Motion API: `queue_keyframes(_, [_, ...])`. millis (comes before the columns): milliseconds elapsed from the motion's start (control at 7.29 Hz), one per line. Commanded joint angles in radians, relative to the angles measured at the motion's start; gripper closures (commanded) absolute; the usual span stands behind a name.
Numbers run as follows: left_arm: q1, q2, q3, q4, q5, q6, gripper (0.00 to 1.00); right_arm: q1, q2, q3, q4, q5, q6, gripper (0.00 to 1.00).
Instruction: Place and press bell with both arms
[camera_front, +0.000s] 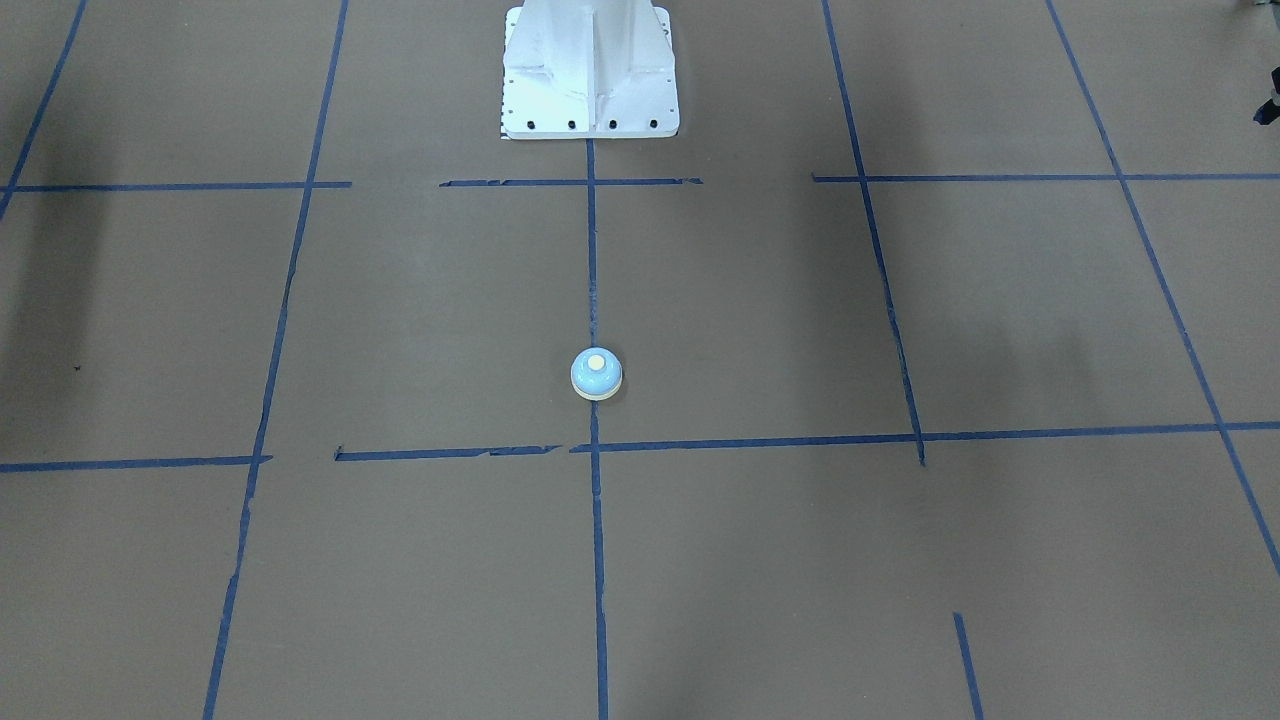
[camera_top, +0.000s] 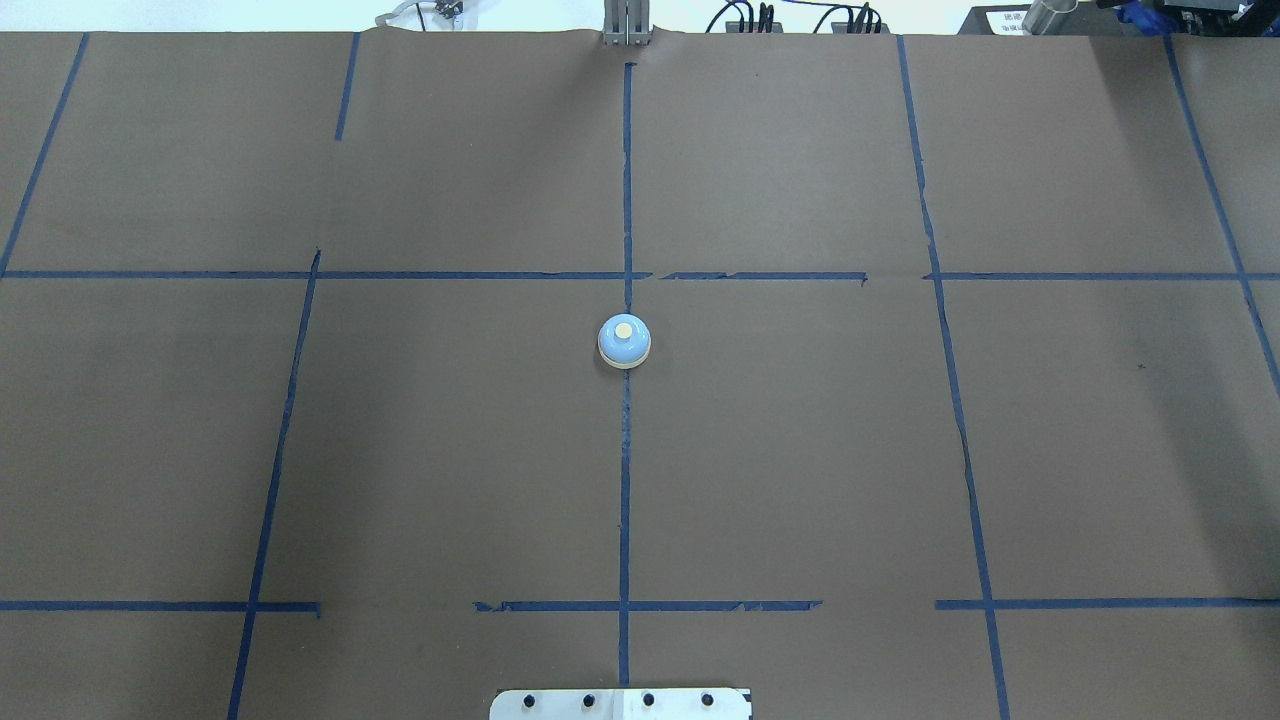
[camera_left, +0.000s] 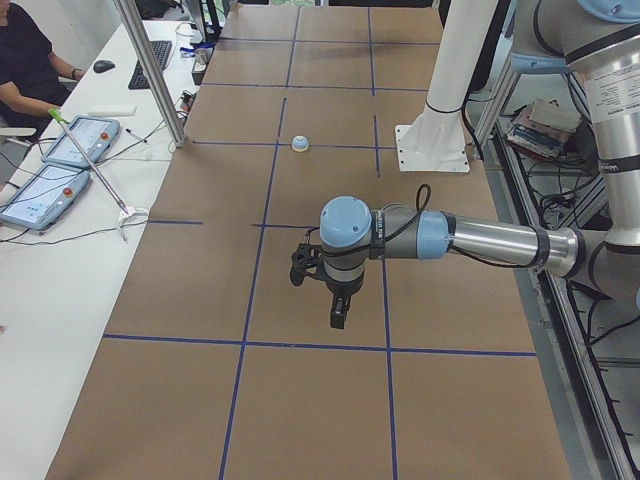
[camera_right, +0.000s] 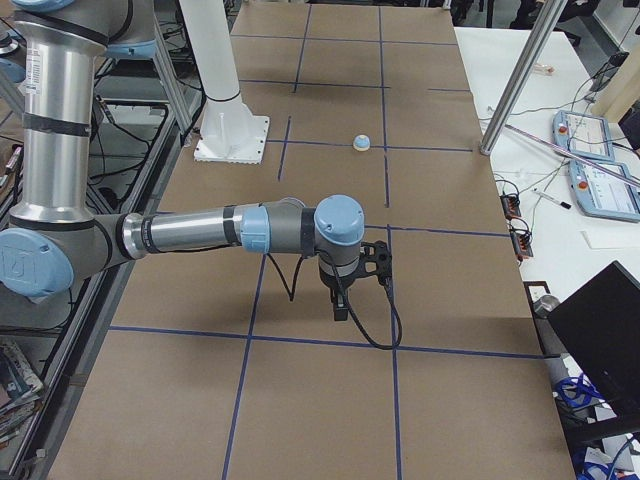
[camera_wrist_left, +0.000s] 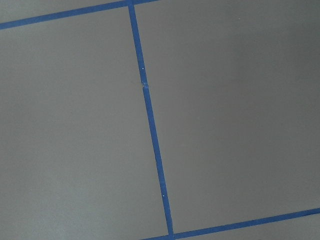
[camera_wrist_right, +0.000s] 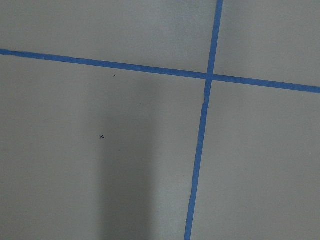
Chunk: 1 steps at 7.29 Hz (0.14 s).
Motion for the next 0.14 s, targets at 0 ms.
queue_keyframes(0, [0.0,-0.006,-0.012,0.01,-0.003,0.0,0.0,0.0,-0.001,0.0,0.0,0.002,-0.004,0.0])
